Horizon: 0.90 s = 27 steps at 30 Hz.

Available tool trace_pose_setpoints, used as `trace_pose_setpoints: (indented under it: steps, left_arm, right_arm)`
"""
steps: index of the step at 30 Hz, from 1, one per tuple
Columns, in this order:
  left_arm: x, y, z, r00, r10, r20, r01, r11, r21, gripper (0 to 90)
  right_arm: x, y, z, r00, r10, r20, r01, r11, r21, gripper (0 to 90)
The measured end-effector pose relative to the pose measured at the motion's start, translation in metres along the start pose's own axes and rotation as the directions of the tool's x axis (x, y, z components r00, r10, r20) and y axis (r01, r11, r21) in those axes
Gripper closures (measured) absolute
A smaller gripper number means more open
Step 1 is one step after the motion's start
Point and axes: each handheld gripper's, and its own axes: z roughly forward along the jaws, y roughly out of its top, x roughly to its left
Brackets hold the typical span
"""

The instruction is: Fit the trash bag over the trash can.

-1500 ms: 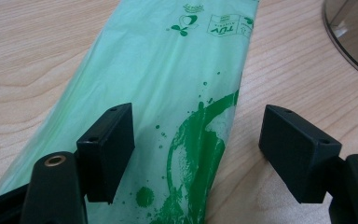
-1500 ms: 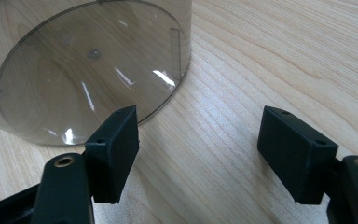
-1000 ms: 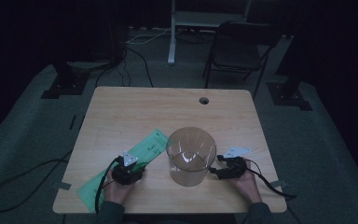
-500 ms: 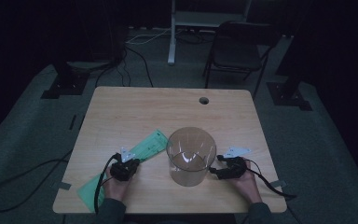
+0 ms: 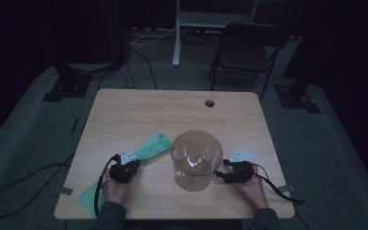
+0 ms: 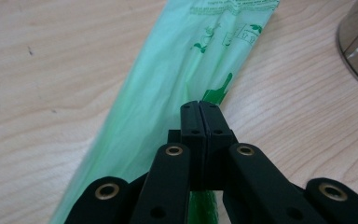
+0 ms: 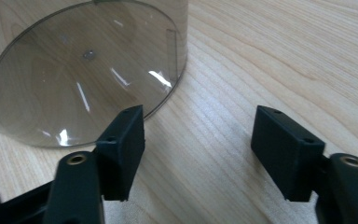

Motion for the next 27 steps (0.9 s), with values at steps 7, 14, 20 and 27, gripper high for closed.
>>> trace_pose_setpoints:
  steps: [7,14,20,27]
  left_arm:
    - [0.007,0.008,-0.007,0.9994,0.012,0.032,-0.010,0.9991,-0.041,89.5]
    - [0.010,0.018,-0.012,0.9981,0.033,0.053,-0.030,0.9976,-0.063,89.5]
    - [0.009,0.028,-0.017,0.9973,0.045,0.059,-0.040,0.9958,-0.083,89.5]
    - [0.007,0.042,-0.022,0.9955,0.063,0.071,-0.056,0.9931,-0.103,89.5]
  right_arm:
    - [-0.003,0.001,0.001,0.9998,0.017,-0.002,-0.017,1.000,-0.008,42.5]
    - [-0.004,0.002,0.002,0.9996,0.024,-0.012,-0.025,1.000,-0.010,43.5]
    - [-0.004,0.002,0.002,0.9995,0.025,-0.019,-0.025,1.000,-0.010,43.4]
    - [-0.004,0.002,0.002,0.9993,0.025,-0.028,-0.026,1.000,-0.011,43.3]
